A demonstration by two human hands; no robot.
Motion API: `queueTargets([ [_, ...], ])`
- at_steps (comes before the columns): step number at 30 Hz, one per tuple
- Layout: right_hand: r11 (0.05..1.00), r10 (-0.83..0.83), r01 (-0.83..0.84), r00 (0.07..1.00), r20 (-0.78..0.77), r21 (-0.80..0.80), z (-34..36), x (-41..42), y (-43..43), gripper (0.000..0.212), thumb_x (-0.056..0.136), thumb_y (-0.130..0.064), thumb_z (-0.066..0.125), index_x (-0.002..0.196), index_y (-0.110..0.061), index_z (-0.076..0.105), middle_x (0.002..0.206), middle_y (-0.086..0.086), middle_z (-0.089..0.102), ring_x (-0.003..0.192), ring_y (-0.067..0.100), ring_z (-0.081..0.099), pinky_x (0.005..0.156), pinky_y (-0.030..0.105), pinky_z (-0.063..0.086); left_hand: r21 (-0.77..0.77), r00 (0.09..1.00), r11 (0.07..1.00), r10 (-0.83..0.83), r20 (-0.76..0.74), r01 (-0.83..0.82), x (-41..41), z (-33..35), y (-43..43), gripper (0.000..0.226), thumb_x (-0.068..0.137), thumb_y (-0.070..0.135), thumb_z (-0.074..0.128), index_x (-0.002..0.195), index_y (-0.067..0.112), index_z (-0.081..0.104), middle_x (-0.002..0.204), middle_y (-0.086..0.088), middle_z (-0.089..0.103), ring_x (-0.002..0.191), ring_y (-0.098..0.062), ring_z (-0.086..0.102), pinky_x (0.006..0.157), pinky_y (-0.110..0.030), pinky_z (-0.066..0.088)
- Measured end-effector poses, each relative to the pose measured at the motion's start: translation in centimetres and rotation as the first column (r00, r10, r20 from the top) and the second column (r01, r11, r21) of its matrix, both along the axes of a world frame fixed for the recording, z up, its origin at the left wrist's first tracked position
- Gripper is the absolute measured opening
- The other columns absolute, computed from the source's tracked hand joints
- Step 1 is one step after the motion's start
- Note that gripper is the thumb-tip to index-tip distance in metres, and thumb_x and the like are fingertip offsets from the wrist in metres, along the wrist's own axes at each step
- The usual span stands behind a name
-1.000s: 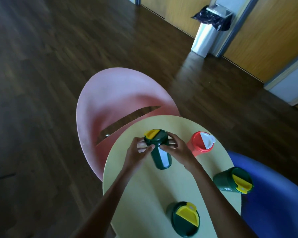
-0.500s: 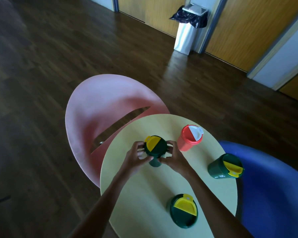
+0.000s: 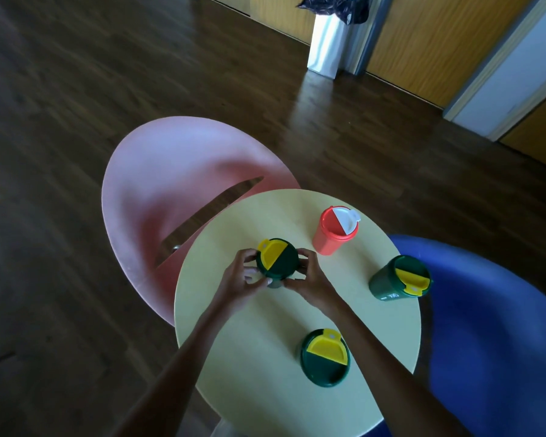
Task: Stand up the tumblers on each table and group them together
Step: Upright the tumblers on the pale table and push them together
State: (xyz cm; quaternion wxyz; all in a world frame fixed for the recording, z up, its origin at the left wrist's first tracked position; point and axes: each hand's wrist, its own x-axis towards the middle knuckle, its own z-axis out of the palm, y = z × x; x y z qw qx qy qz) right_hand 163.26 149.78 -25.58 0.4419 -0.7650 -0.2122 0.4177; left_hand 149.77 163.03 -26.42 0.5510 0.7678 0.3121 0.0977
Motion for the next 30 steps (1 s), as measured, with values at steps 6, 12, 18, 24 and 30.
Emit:
queueTargets([
  [6, 1.0, -0.009, 0.009, 1.0, -0.016, 0.001, 1.9, 0.3, -3.2, 0.057, 0.085, -0.023, 0.068, 0.134, -0.023, 0.038, 0.128, 0.001, 0.05, 0.121, 0.012, 0.05, 0.091, 0.026, 0.043, 0.037, 0.981, 0.982, 0.188, -0.055, -0.186, -0.5, 0.5, -2.8, 0.059, 0.082, 0.02, 0.071, 0.132, 0.009, 0.04, 0.13, -0.011, 0.052, 0.103, -0.02, 0.06, 0.078, -0.03, 0.05],
  [12, 0.998, -0.013, 0.01, 0.999, 0.044, 0.061, 4.3, 2.1, -9.8, 0.02, 0.088, -0.025, 0.063, 0.107, -0.029, 0.058, 0.119, -0.004, 0.062, 0.109, 0.003, 0.058, 0.088, 0.02, 0.044, 0.211, 0.91, 0.886, 0.408, 0.065, -0.413, -0.8, 3.1, -8.6, 0.033, 0.089, 0.014, 0.059, 0.121, 0.01, 0.053, 0.12, -0.012, 0.056, 0.112, -0.022, 0.054, 0.086, -0.025, 0.038],
  [18, 0.995, -0.069, 0.057, 0.987, 0.147, 0.083, 5.6, 5.2, -15.0, 0.007, 0.087, -0.022, 0.063, 0.092, -0.027, 0.063, 0.105, -0.007, 0.067, 0.103, 0.009, 0.062, 0.087, 0.022, 0.046, 0.281, 0.998, 0.958, 0.05, 0.049, -0.062, -0.2, 4.5, -12.9, 0.043, 0.082, 0.039, 0.059, 0.115, 0.012, 0.058, 0.11, 0.004, 0.057, 0.106, -0.009, 0.053, 0.094, -0.027, 0.043],
  [24, 0.967, -0.236, 0.254, 0.872, 0.429, 0.017, 6.0, 9.2, -16.6, 0.024, 0.082, -0.028, 0.064, 0.105, -0.023, 0.061, 0.107, -0.002, 0.066, 0.106, 0.016, 0.06, 0.091, 0.035, 0.046, 0.329, 0.852, 0.802, -0.386, -0.353, 0.499, -0.1, 4.3, -15.8, 0.086, 0.065, 0.066, 0.064, 0.137, 0.028, 0.037, 0.138, 0.008, 0.04, 0.126, -0.01, 0.042, 0.105, -0.034, 0.037],
  [30, 0.898, -0.052, 0.267, 0.854, 0.518, -0.35, 4.0, 10.9, -17.1, 0.081, 0.077, -0.048, 0.067, 0.142, -0.017, 0.031, 0.141, 0.014, 0.038, 0.131, 0.036, 0.031, 0.101, 0.047, 0.033, 0.425, 0.758, 0.659, -0.366, -0.54, 0.621, -0.6, 4.0, -17.2, 0.104, 0.061, 0.057, 0.073, 0.145, 0.029, 0.019, 0.146, 0.002, 0.028, 0.134, -0.02, 0.031, 0.107, -0.037, 0.033],
])
